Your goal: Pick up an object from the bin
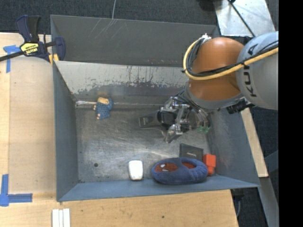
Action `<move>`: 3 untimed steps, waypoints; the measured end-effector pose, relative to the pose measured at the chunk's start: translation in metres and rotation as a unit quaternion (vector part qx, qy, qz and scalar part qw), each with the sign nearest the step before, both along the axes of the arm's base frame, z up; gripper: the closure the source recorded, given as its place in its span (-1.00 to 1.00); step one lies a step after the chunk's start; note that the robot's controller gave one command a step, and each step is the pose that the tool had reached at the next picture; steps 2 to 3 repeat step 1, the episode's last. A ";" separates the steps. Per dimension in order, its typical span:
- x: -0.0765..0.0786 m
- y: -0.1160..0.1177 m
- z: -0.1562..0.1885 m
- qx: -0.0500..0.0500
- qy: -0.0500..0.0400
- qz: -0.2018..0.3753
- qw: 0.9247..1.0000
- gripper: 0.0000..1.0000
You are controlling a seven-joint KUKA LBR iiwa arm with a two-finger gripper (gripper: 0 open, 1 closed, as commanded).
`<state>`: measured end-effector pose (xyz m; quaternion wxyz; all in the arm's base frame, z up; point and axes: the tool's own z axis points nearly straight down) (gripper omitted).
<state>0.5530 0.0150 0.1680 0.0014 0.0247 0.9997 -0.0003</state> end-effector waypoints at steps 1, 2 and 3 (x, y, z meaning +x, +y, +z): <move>0.006 -0.010 0.100 0.000 -0.001 0.005 1.000 1.00; 0.006 -0.010 0.100 0.000 -0.001 0.005 1.000 1.00; 0.006 -0.010 0.100 0.000 -0.001 0.005 1.000 1.00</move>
Offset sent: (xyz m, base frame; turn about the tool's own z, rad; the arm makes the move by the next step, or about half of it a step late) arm 0.0052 -0.0094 0.0971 -0.0103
